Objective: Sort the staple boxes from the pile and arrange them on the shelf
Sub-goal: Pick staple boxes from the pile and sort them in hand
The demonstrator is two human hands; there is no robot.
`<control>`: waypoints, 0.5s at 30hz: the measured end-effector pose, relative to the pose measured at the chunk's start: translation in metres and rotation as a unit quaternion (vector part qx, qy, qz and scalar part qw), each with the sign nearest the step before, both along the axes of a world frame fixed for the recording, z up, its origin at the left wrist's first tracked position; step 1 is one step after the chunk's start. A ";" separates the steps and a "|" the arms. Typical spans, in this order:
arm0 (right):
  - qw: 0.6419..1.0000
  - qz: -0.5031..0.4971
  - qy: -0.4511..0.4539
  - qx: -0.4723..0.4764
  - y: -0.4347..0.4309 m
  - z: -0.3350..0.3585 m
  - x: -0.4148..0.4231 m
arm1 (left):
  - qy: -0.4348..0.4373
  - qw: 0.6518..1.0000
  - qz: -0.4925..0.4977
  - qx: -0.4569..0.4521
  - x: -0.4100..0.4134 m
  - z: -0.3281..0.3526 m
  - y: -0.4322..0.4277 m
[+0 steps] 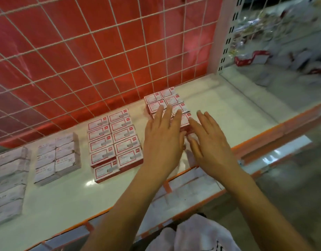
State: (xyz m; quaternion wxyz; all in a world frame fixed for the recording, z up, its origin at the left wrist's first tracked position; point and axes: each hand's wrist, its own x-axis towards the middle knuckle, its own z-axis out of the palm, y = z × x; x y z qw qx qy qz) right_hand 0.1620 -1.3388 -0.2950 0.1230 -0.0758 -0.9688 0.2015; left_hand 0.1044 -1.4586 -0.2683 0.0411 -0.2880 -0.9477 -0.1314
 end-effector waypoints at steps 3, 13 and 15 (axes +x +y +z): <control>0.999 -0.040 0.013 -0.011 0.024 0.003 0.007 | 0.004 0.999 -0.037 -0.005 -0.002 0.002 0.033; 0.996 -0.093 -0.005 0.001 0.164 -0.012 -0.002 | -0.005 0.995 -0.104 -0.013 -0.017 -0.009 0.185; 0.995 -0.096 0.006 0.014 0.196 -0.016 -0.005 | -0.018 0.995 -0.102 -0.016 -0.020 -0.012 0.217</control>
